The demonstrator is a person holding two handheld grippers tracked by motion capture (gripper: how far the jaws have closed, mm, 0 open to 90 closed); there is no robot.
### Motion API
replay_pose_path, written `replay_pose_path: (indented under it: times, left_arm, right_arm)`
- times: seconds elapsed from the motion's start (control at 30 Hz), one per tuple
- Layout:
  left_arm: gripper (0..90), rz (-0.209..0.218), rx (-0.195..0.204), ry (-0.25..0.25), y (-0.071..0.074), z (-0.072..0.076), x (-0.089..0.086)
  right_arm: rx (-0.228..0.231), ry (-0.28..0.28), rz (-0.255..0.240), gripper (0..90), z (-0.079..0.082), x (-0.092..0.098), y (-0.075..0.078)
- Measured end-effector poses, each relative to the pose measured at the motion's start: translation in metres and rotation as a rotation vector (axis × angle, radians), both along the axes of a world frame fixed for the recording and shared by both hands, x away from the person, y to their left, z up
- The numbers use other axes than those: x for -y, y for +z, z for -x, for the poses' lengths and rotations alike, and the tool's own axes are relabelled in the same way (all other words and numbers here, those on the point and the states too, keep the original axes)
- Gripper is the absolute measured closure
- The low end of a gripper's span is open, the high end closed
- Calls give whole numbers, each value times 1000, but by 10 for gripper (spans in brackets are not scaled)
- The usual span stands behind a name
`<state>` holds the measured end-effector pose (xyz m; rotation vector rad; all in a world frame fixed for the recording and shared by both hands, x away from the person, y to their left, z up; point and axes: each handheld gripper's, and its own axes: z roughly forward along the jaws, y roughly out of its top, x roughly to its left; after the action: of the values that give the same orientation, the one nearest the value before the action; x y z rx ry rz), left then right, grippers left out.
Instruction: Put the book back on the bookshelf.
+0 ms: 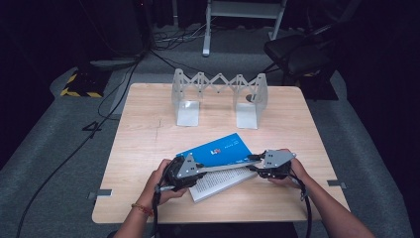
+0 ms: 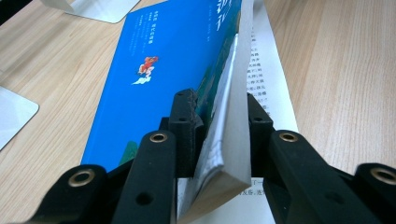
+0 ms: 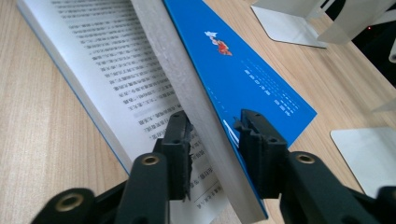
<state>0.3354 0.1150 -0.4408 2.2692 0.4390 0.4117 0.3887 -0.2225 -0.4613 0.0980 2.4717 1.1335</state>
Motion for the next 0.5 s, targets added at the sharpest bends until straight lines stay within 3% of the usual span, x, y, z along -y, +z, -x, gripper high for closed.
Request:
replay_pose_path:
  times: [0.07,0.13,0.17,0.23,0.33,0.4,0.43,0.5]
  left_arm:
    - [655,13,-22,22,0,-1,-2]
    - [492,2,-29,36,1,2,0]
    - [454,2,-33,34,2,4,3]
    - [402,-22,-11,24,6,10,12]
    - [361,-33,9,28,10,16,22]
    - [334,-60,39,54,11,20,28]
    - [335,-93,55,95,10,22,32]
    - [336,-99,62,105,8,22,34]
  right_arm:
    - [0,4,12,685,2,-3,0]
    - [-7,-11,-3,691,3,-4,1]
    - [-7,-20,-3,691,4,-5,2]
    - [-5,-39,14,693,9,-10,5]
    - [0,-49,24,701,14,-14,8]
    - [-2,-59,36,705,19,-19,10]
    - [-4,-60,49,706,22,-22,9]
    - [-12,-68,54,707,25,-24,9]
